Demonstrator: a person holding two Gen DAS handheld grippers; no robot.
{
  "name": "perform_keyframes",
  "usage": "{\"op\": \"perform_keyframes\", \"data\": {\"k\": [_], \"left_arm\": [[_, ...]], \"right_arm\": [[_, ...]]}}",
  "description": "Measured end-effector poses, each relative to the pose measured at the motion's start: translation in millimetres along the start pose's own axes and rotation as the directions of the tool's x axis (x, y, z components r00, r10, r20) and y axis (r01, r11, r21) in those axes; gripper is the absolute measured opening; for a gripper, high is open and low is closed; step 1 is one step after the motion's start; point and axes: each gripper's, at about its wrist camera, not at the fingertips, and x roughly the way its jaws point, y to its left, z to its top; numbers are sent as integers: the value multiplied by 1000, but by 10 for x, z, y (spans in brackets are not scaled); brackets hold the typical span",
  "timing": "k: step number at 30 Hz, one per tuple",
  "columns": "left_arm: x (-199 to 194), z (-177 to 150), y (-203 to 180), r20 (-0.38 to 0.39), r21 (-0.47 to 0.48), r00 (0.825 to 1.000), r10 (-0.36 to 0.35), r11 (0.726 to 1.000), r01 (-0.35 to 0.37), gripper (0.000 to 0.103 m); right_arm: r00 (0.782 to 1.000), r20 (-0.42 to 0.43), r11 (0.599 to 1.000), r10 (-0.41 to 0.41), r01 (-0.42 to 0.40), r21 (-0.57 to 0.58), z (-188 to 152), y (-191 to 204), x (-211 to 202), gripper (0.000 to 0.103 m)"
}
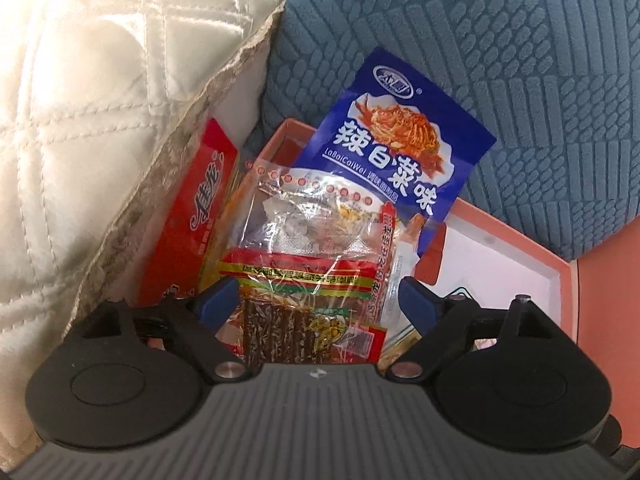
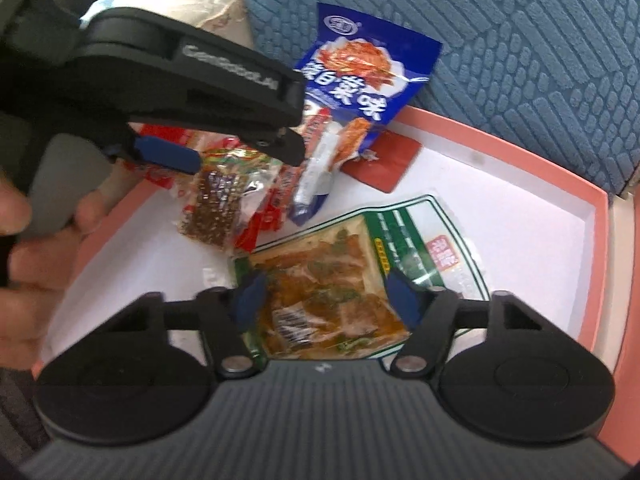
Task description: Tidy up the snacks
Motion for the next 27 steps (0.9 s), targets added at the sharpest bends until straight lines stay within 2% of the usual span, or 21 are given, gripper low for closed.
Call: {"op": "perform_keyframes", "data": {"k": [4, 5, 6, 7, 8, 10, 14, 17, 20, 25, 27], "left_arm": [[37, -18, -11, -13, 0, 1000, 4, 1000, -4, 93], [47, -17, -9, -16, -6, 1000, 0, 1000, 0, 94], [57, -15, 0, -20, -15, 1000, -7, 1000, 7, 95], [66, -13, 13, -25, -25, 1000, -11, 1000, 11, 95], [76, -11, 23, -27, -34, 1000, -13, 999, 12, 95], [100, -8, 52, -36, -54, 999, -11, 999, 9, 95], [102, -11, 82, -29, -72, 999, -22, 997, 20, 94], [96, -29, 71, -23, -66, 1000, -5, 998, 3, 92], [63, -65, 48, -6, -47, 1000, 22, 999, -23, 82], [11, -118, 28, 27, -26, 999, 21, 999, -20, 69], [-26, -137, 8, 39, -4, 999, 29, 1000, -29, 66]], "right_arm": [[1000, -2, 1000, 25, -25, 7, 17, -24, -10, 43], [1000, 2, 999, 29, -29, 18, 20, -40, -24, 34], [1000, 10, 999, 28, -28, 23, 23, -54, -43, 19], [999, 27, 999, 33, -34, 31, 29, -64, -72, 10], [999, 32, 999, 3, -5, 39, 39, -54, -82, 3], [998, 42, 999, -40, 39, 34, 26, -46, -84, 3], [997, 50, 997, -57, 54, 64, 21, -116, -84, 3], [995, 64, 995, -71, 66, 77, 14, -161, -128, 3], [995, 75, 993, -72, 64, 100, 11, -224, -187, 3], [993, 81, 985, -89, 75, 153, -38, -298, -335, 6], [993, 77, 981, -93, 78, 178, -79, -325, -396, 6]]}}
